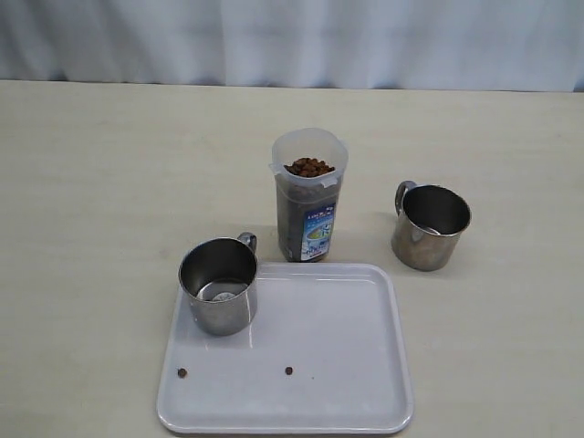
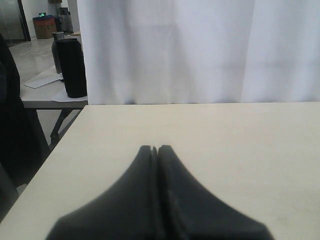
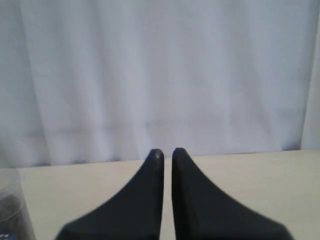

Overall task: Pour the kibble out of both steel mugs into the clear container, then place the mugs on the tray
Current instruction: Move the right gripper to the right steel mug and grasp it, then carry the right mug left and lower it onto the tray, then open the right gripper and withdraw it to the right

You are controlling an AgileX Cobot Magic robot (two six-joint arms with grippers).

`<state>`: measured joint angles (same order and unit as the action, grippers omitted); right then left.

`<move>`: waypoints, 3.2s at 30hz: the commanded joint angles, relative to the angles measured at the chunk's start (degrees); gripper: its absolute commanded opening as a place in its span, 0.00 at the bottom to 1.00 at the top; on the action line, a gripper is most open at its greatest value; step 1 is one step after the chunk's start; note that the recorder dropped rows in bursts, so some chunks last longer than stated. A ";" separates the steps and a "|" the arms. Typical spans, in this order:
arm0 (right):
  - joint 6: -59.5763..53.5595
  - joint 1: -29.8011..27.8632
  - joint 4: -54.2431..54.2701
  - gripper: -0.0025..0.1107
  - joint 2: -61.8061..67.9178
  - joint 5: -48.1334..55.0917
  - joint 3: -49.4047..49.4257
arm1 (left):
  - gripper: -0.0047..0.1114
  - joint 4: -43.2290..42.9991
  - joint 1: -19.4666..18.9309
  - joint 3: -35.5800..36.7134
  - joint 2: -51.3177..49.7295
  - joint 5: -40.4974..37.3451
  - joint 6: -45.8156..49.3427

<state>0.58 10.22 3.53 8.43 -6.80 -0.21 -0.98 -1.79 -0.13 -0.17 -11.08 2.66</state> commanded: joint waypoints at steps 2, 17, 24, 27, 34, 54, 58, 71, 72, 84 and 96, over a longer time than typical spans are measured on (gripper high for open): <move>-0.58 9.50 -4.98 0.13 18.96 -14.88 0.21 | 0.04 0.18 0.54 0.13 0.17 0.75 0.07; -13.47 15.00 5.00 0.99 80.58 -22.60 -17.98 | 0.04 0.18 0.54 0.13 0.17 0.75 0.07; -14.36 15.00 4.58 0.99 88.63 -27.50 -21.51 | 0.04 0.18 0.54 0.13 0.17 0.75 0.07; -16.00 15.00 4.86 0.99 91.76 -27.75 -24.10 | 0.04 0.18 0.54 0.13 0.17 0.75 0.07; -16.36 15.00 4.86 0.99 98.21 -27.62 -29.22 | 0.04 0.18 0.54 0.13 0.17 0.22 0.07; -15.98 19.63 6.71 0.06 82.60 -17.75 -22.45 | 0.04 0.18 0.54 0.13 0.17 0.32 0.07; -15.07 26.08 3.89 0.06 79.77 -17.74 -18.36 | 0.04 0.18 0.54 0.13 0.17 0.32 0.07; -7.37 35.94 -16.54 0.06 85.05 -23.48 -17.72 | 0.04 0.18 0.54 0.13 0.17 0.72 0.07; -7.37 35.94 -16.54 0.06 86.14 -23.48 -17.96 | 0.04 0.18 0.54 0.13 0.17 0.72 0.07; -5.26 35.94 -12.74 0.99 81.37 -14.66 -19.11 | 0.04 0.18 0.54 0.13 0.17 0.72 0.07; 4.73 35.94 -6.68 0.70 38.70 5.87 -17.10 | 0.04 0.18 0.54 0.13 0.17 0.27 0.07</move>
<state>4.67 45.90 -4.90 54.85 -3.16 -18.81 -0.98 -1.79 -0.13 -0.17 -11.08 2.80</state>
